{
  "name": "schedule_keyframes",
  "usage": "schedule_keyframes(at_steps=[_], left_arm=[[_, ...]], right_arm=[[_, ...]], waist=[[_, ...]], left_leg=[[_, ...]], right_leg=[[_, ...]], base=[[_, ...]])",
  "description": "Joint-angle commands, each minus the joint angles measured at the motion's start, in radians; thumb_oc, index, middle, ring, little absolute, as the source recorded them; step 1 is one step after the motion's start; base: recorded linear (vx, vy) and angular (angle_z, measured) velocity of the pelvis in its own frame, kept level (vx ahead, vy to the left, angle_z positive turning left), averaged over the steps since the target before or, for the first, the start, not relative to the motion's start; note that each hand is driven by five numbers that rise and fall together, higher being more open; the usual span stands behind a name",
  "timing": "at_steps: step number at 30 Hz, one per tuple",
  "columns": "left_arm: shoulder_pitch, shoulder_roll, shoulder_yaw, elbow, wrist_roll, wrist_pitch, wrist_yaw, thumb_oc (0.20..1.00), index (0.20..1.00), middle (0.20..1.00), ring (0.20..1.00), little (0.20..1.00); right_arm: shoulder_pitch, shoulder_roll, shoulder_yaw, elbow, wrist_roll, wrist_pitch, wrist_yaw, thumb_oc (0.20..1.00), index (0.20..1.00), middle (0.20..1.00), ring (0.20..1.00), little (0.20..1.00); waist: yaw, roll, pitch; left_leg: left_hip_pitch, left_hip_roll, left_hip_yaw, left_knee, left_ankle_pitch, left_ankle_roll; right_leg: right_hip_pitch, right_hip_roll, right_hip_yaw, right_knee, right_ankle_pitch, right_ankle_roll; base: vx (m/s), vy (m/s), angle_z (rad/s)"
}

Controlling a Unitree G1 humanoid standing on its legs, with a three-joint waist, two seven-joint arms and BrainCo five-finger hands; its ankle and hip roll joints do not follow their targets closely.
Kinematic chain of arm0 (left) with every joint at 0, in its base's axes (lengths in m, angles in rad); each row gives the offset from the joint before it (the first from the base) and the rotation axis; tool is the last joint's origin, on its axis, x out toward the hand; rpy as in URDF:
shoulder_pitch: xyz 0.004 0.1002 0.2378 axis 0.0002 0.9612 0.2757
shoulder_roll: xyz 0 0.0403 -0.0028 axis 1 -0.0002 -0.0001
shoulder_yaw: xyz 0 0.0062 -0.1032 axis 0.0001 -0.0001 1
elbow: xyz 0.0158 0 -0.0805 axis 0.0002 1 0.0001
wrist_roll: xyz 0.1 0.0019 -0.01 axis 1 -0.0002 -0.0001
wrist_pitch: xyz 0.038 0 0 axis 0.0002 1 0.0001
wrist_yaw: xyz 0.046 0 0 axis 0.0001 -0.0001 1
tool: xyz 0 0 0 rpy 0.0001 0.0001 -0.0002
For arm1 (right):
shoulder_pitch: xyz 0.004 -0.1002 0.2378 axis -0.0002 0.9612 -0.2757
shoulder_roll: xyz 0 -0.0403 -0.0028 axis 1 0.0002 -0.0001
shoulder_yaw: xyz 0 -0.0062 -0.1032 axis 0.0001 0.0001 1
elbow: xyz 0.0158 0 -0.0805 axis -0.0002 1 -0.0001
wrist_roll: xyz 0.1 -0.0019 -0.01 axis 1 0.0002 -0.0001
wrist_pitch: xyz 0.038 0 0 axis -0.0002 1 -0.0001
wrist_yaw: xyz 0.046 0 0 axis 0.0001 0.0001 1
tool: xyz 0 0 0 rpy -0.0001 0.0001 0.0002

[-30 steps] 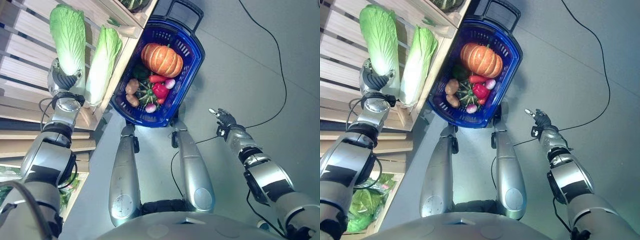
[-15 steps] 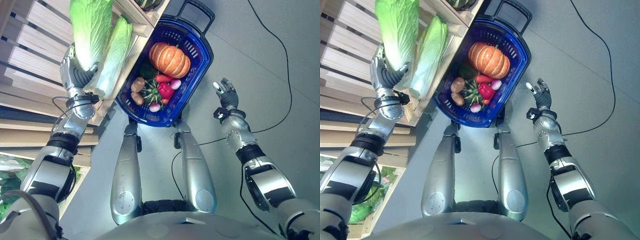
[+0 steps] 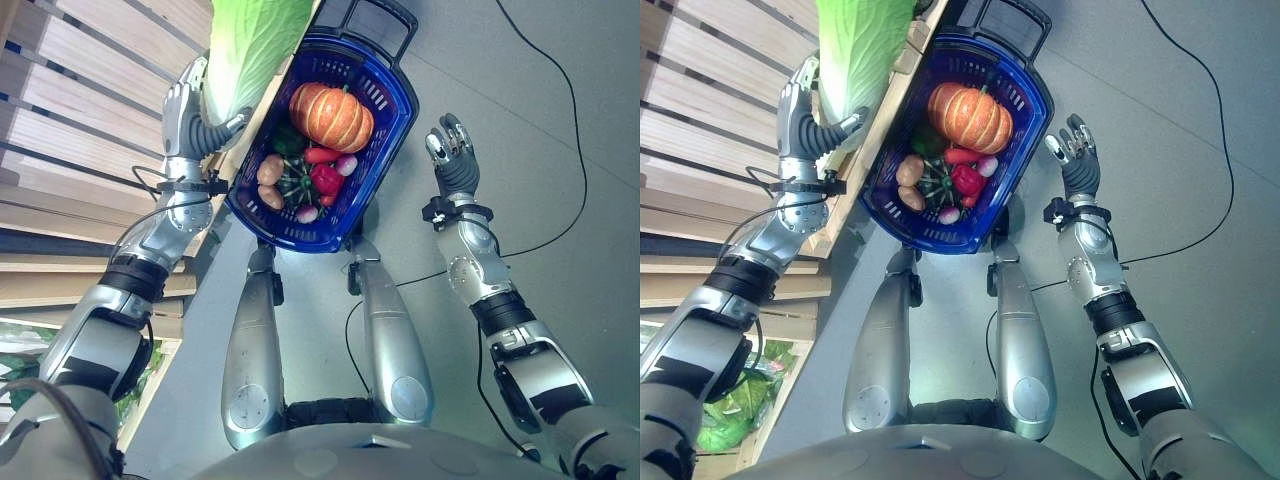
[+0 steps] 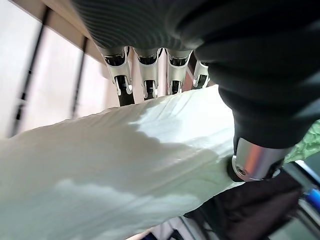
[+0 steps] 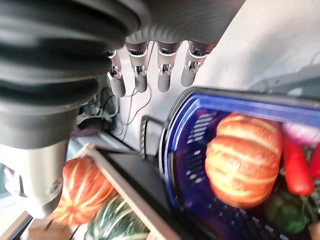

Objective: Pick up fruits and vegetables into the basket

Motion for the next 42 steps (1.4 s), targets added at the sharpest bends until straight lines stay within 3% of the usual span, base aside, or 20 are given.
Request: schedule_keyframes(at_steps=[1, 20, 25, 29, 42], left_arm=[[-0.037, 0.004, 0.002, -0.119, -0.005, -0.092, -0.061, 0.200, 0.200, 0.200, 0.200, 0.200], [-0.071, -0.019, -0.103, -0.264, -0.081, -0.058, -0.365, 0.200, 0.200, 0.200, 0.200, 0.200], [-0.071, -0.018, -0.104, -0.265, -0.082, -0.059, -0.367, 0.200, 0.200, 0.200, 0.200, 0.200], [-0.081, -0.024, -0.155, -0.295, -0.093, -0.049, -0.445, 0.200, 0.200, 0.200, 0.200, 0.200], [-0.097, -0.015, -0.216, -0.313, -0.106, -0.007, -0.516, 0.200, 0.200, 0.200, 0.200, 0.200]], right_arm=[[0.029, -0.040, -0.011, -0.144, -0.023, -0.061, 0.047, 1.000, 1.000, 1.000, 1.000, 1.000], [-0.005, -0.041, 0.092, -0.377, -0.041, 0.022, 0.177, 1.000, 1.000, 1.000, 1.000, 1.000], [-0.005, -0.041, 0.092, -0.379, -0.041, 0.023, 0.177, 1.000, 1.000, 1.000, 1.000, 1.000], [-0.034, -0.056, 0.132, -0.428, -0.015, 0.038, 0.194, 1.000, 1.000, 1.000, 1.000, 1.000], [-0.054, -0.069, 0.152, -0.482, 0.056, 0.013, 0.232, 1.000, 1.000, 1.000, 1.000, 1.000]], waist=[[-0.017, 0.055, -0.017], [-0.022, 0.043, -0.017], [-0.022, 0.043, -0.017], [-0.019, 0.034, -0.017], [-0.018, 0.025, -0.017]], left_leg=[[0.016, -0.049, 0.018, -0.010, -0.047, 0.016], [0.019, -0.043, 0.030, -0.025, -0.042, 0.021], [0.019, -0.043, 0.030, -0.025, -0.042, 0.021], [0.016, -0.039, 0.035, -0.027, -0.043, 0.021], [0.011, -0.038, 0.037, -0.031, -0.044, 0.021]], right_leg=[[0.076, 0.034, -0.066, 0.026, -0.088, 0.013], [0.075, 0.035, -0.060, 0.013, -0.076, 0.025], [0.075, 0.035, -0.060, 0.012, -0.076, 0.025], [0.071, 0.037, -0.062, 0.011, -0.073, 0.028], [0.064, 0.038, -0.065, 0.004, -0.065, 0.034]], base=[[0.00, 0.000, 0.00], [0.00, 0.000, 0.00], [0.00, -0.006, 0.00], [0.00, -0.019, 0.00], [0.00, 0.000, 0.00]])
